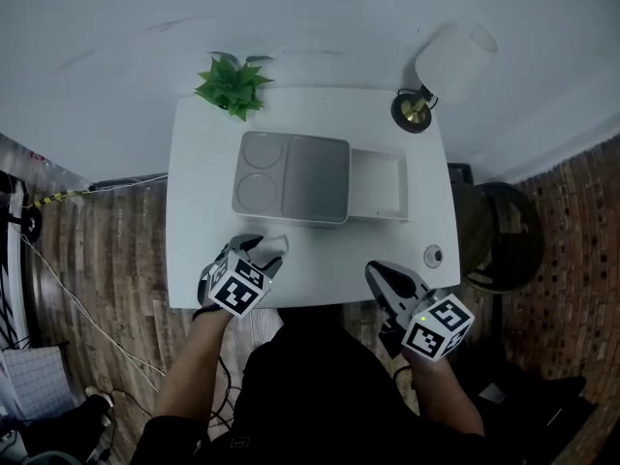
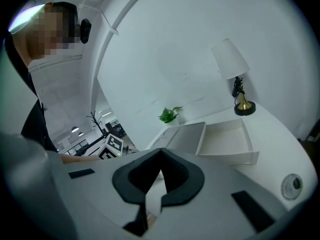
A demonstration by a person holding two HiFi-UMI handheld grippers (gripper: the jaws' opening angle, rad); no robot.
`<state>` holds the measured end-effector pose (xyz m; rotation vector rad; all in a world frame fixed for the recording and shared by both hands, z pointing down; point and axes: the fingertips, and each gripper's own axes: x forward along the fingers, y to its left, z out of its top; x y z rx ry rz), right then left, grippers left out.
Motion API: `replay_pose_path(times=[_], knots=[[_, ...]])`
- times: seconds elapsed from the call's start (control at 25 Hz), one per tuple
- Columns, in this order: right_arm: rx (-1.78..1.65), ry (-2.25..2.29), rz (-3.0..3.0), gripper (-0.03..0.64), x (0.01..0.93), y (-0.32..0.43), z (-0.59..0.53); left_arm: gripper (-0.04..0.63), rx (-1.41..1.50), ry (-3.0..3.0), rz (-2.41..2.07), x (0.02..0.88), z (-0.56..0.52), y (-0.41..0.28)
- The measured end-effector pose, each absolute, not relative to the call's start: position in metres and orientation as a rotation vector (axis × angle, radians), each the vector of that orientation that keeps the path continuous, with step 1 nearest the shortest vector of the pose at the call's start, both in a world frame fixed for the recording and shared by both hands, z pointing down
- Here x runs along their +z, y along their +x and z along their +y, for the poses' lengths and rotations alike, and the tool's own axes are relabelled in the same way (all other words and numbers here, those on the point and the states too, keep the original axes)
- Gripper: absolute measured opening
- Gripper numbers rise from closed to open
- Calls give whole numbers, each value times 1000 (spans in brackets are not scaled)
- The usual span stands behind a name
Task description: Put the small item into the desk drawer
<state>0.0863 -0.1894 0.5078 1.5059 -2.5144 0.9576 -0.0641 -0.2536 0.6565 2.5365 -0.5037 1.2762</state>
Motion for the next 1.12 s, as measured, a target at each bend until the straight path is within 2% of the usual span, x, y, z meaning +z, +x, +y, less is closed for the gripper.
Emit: replay_pose_path(times=[0.64, 0.96, 1.0, 1.12], knots=[[838, 1629, -2447, -2, 471, 82, -174, 215, 1466, 2517, -380, 703, -249, -70], [763, 1685, -2416, -2, 449, 101, -183, 211, 1432, 2532, -405, 705, -253, -68], [747, 1685, -2422, -2, 446, 103, -186, 189, 1417, 2534, -419, 704, -253, -68], [721, 1661, -2447, -2, 439, 105, -194, 183, 1339, 2534, -458, 694, -254, -67]])
